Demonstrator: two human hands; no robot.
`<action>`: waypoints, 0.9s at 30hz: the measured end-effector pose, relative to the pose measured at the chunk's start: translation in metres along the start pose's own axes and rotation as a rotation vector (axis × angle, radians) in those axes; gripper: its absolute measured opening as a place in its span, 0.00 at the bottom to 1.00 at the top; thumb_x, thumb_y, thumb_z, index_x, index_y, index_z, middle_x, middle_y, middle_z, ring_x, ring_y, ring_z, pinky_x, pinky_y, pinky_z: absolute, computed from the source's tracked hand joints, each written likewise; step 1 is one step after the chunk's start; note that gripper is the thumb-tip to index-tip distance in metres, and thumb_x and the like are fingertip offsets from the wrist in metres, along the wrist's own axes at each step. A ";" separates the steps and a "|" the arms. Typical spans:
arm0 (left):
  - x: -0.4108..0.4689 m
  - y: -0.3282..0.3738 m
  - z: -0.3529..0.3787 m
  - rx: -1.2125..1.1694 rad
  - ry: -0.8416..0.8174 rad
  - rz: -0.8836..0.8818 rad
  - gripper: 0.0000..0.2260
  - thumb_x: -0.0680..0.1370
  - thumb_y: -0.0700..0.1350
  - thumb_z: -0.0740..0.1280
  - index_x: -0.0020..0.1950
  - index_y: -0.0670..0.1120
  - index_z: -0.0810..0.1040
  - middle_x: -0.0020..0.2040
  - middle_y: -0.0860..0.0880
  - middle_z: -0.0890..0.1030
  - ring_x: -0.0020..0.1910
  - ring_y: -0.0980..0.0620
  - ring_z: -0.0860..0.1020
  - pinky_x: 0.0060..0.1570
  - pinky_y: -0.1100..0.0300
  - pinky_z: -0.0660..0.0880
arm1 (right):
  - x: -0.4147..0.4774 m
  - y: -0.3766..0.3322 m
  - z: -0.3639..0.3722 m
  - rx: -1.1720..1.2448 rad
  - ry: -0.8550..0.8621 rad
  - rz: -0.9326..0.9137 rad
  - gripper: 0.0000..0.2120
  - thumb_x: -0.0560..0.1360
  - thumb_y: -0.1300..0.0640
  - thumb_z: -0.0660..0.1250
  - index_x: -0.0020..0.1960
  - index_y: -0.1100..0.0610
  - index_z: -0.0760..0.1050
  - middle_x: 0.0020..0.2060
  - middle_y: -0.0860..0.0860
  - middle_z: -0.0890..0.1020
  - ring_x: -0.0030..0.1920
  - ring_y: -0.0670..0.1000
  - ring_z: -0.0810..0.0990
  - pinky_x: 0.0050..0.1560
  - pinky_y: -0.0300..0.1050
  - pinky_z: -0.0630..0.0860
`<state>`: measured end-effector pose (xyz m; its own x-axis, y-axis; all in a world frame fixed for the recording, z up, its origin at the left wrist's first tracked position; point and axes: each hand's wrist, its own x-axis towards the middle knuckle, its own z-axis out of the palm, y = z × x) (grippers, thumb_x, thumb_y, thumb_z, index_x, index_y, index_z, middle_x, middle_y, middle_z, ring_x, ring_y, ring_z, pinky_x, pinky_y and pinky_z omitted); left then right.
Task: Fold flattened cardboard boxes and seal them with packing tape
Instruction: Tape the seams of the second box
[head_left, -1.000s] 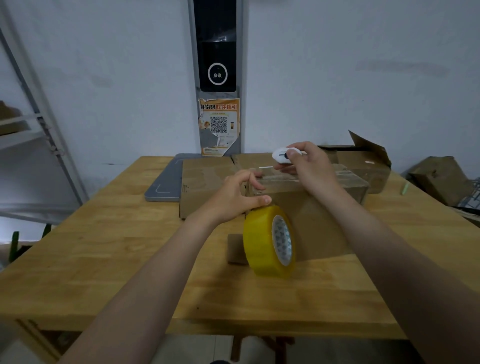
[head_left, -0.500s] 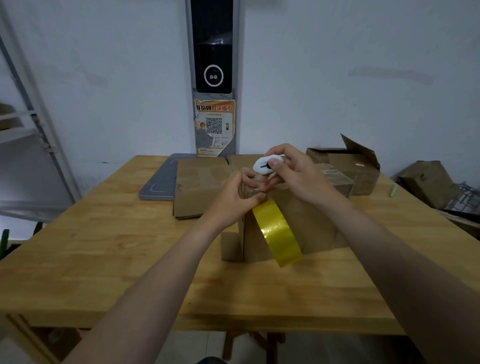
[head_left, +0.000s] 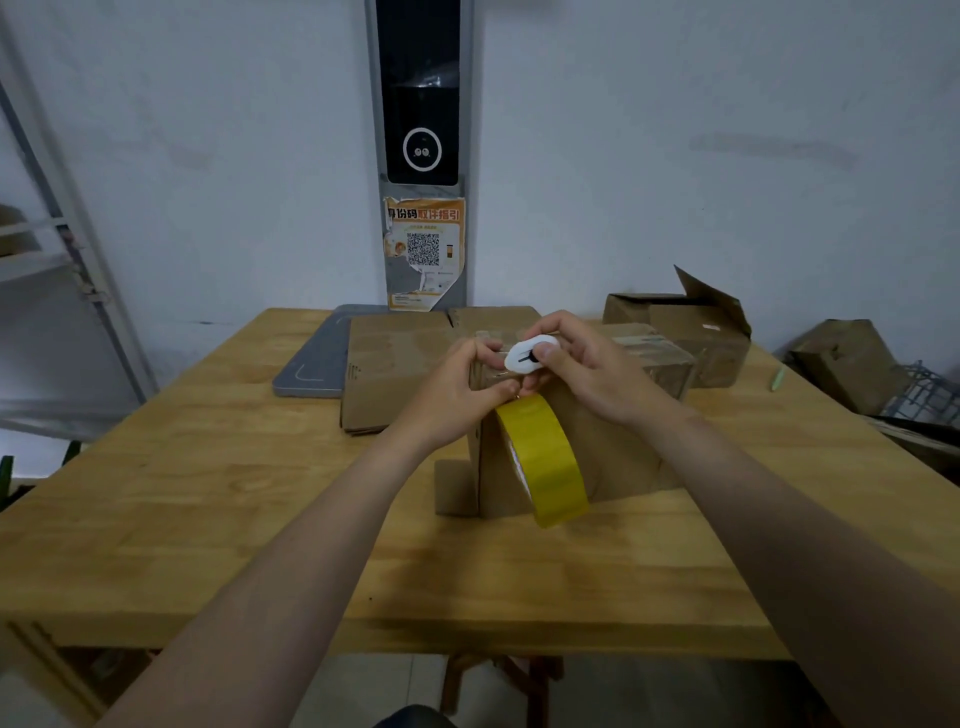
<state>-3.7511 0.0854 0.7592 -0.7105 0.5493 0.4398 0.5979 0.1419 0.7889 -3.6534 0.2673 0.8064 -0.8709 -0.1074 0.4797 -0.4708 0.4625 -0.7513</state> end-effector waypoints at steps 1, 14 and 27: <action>0.000 0.001 0.000 -0.011 -0.003 -0.011 0.10 0.76 0.51 0.74 0.53 0.55 0.76 0.68 0.57 0.75 0.68 0.60 0.73 0.69 0.46 0.71 | 0.000 0.001 0.000 -0.003 0.004 -0.005 0.08 0.85 0.64 0.59 0.61 0.66 0.70 0.50 0.62 0.82 0.43 0.55 0.85 0.48 0.43 0.81; -0.051 0.034 0.001 -0.037 0.238 -0.456 0.14 0.82 0.54 0.66 0.60 0.46 0.70 0.51 0.50 0.80 0.49 0.52 0.80 0.39 0.60 0.70 | 0.000 0.016 0.001 -0.008 0.062 0.034 0.06 0.85 0.61 0.60 0.58 0.62 0.72 0.48 0.60 0.84 0.43 0.59 0.87 0.50 0.52 0.82; -0.050 0.051 0.037 -0.788 0.139 -0.749 0.10 0.82 0.45 0.69 0.60 0.40 0.80 0.47 0.43 0.83 0.42 0.45 0.83 0.31 0.56 0.80 | -0.002 0.014 0.003 -0.051 0.077 0.062 0.07 0.84 0.61 0.61 0.59 0.62 0.73 0.49 0.59 0.85 0.44 0.58 0.87 0.52 0.58 0.81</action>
<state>-3.6712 0.0958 0.7619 -0.8603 0.4385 -0.2599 -0.3724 -0.1924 0.9079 -3.6593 0.2714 0.7934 -0.8840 -0.0102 0.4674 -0.4065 0.5109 -0.7575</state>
